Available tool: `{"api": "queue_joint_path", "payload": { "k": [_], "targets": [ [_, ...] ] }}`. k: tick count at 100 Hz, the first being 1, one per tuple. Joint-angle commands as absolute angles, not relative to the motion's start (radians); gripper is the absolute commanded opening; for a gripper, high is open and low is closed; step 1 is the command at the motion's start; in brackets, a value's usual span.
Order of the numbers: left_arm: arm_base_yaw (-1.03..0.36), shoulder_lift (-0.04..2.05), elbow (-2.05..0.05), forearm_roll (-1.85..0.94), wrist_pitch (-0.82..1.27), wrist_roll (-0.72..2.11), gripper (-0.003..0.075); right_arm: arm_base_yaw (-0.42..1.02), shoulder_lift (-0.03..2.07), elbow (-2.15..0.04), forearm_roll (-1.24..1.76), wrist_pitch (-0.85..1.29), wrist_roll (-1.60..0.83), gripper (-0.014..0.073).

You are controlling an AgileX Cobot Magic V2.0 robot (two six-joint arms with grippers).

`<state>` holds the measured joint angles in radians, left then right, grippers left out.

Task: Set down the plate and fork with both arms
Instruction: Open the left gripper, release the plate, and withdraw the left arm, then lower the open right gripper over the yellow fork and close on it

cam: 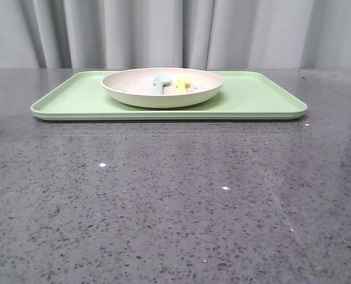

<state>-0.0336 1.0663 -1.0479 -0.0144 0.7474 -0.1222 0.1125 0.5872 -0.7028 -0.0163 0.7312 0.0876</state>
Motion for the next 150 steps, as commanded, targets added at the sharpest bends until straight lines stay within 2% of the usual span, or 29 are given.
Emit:
{"api": "queue_joint_path", "payload": {
  "k": [1, 42, 85, 117, 150],
  "targets": [
    [-0.019, 0.969, -0.996, -0.017, 0.675, -0.136, 0.0472, 0.108, 0.596, -0.737, -0.022, 0.652, 0.079, 0.0527],
    [-0.015, 0.639, -0.741, -0.044, 0.678, -0.136, 0.0472, 0.108, 0.596, -0.737, -0.022, 0.649, 0.079, 0.0527],
    [-0.015, 0.607, -0.718, -0.044, 0.684, -0.136, 0.0472, 0.108, 0.615, -0.743, 0.016, 0.605, 0.079, 0.0527],
    [-0.015, 0.607, -0.717, -0.044, 0.684, -0.136, 0.0472, 0.122, 0.833, -0.955, 0.056, 0.606, 0.078, 0.0527],
    [-0.015, 0.607, -0.717, -0.044, 0.684, -0.136, 0.0471, 0.295, 1.196, -1.282, 0.056, 0.614, 0.072, 0.0527]
  ]
}}
